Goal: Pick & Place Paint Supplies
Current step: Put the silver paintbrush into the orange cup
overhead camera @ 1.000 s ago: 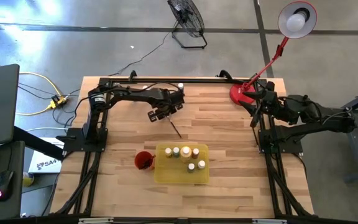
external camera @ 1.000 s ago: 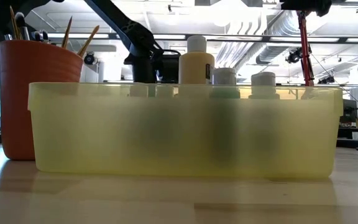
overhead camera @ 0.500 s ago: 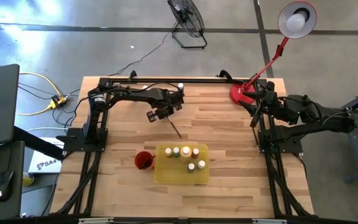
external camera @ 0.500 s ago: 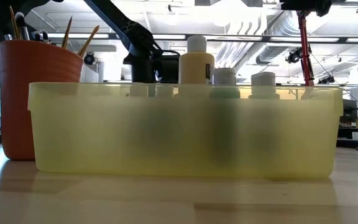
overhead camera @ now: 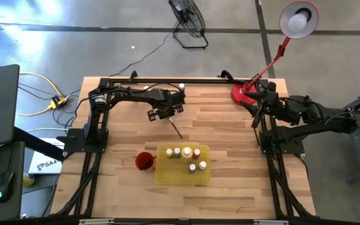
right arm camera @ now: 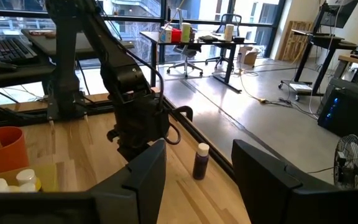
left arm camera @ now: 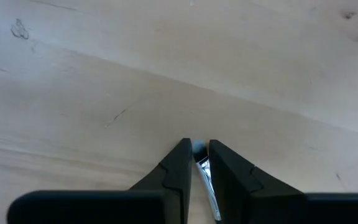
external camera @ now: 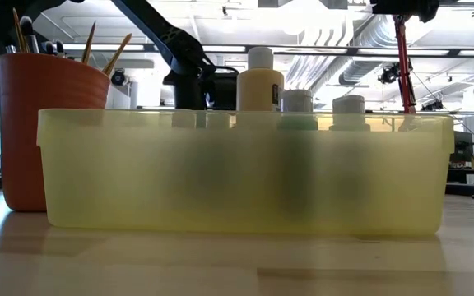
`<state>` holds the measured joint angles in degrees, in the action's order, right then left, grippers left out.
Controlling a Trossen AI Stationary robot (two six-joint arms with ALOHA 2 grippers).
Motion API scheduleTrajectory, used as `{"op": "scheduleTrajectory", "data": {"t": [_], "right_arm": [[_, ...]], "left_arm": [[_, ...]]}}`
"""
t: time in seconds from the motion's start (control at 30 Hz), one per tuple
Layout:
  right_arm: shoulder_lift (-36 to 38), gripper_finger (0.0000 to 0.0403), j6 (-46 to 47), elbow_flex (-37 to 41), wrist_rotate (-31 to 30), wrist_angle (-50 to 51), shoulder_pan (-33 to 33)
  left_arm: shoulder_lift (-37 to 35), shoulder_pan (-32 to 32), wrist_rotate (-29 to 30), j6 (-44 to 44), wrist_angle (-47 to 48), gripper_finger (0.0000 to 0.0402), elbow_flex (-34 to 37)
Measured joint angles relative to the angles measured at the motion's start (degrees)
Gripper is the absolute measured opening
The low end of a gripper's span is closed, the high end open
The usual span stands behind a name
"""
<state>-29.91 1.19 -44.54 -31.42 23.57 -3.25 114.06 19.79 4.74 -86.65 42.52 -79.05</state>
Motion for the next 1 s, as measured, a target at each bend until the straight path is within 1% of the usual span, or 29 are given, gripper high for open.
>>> {"op": "scheduleTrajectory", "data": {"t": [0.17,0.27,0.33,0.43,0.57,0.73,0.83,1.0], "right_arm": [[0.0,0.0174,0.0,0.0,0.0,0.0,0.0],[0.0,0.0174,0.0,0.0,0.0,0.0,0.0],[0.0,0.0174,0.0,0.0,0.0,0.0,0.0],[0.0,0.0174,0.0,0.0,0.0,0.0,0.0],[0.0,0.0174,0.0,0.0,0.0,0.0,0.0],[0.0,0.0174,0.0,0.0,0.0,0.0,0.0],[0.0,0.0174,0.0,0.0,0.0,0.0,0.0],[0.0,0.0174,0.3,0.0,0.0,0.0,0.0]], "left_arm": [[0.0,-0.3,1.8,-0.7,0.1,0.0051,0.0],[-0.1,-0.3,1.9,-0.7,0.2,0.0048,0.0],[-0.1,-0.3,1.9,-0.6,0.4,0.0038,0.0],[-0.1,-0.3,2.1,-0.4,0.0,0.001,0.0],[-0.1,-0.3,2.5,0.2,0.0,0.0007,0.0],[-0.2,-0.3,1.8,4.7,-0.1,0.0002,0.0],[-0.4,-0.3,1.4,8.3,-2.4,0.0001,0.0],[-1.8,-0.3,1.9,11.9,-5.5,0.0001,-0.1]]}}
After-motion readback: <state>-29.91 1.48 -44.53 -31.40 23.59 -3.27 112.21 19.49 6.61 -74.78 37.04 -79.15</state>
